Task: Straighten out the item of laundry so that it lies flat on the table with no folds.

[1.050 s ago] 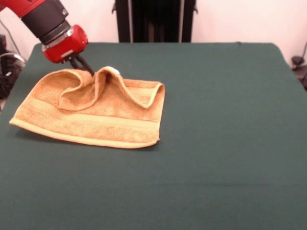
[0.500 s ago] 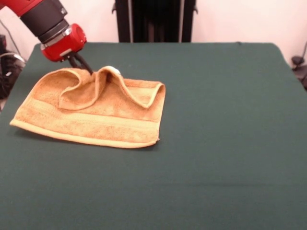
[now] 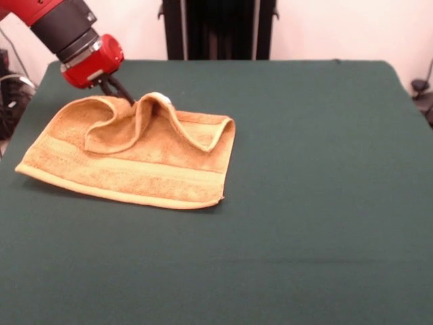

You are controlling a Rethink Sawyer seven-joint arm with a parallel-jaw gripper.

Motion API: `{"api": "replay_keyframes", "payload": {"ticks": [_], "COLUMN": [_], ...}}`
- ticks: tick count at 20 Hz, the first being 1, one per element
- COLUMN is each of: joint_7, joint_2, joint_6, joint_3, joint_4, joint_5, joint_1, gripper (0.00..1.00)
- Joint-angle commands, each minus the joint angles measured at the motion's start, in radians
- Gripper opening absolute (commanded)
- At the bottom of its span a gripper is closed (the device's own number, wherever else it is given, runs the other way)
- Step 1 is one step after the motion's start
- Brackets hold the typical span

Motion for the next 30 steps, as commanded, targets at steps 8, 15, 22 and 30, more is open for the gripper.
{"api": "replay_keyframes", "payload": {"ticks": [8, 15, 22, 30], "joint_7": [-0.312, -0.315, -0.358, -0.361], "joint_2": [0.007, 0.029, 0.027, 0.041], "joint_6": [0.088, 0.059, 0.067, 0.061], "joint_3": [-0.03, -0.018, -0.01, -0.012], "joint_4": [0.017, 0.022, 0.018, 0.011], "joint_5": [-0.011, -0.007, -0.02, -0.018], "joint_1": [0.079, 0.062, 0.061, 0.057], "gripper": [0.0, 1.0, 1.0, 1.0]}}
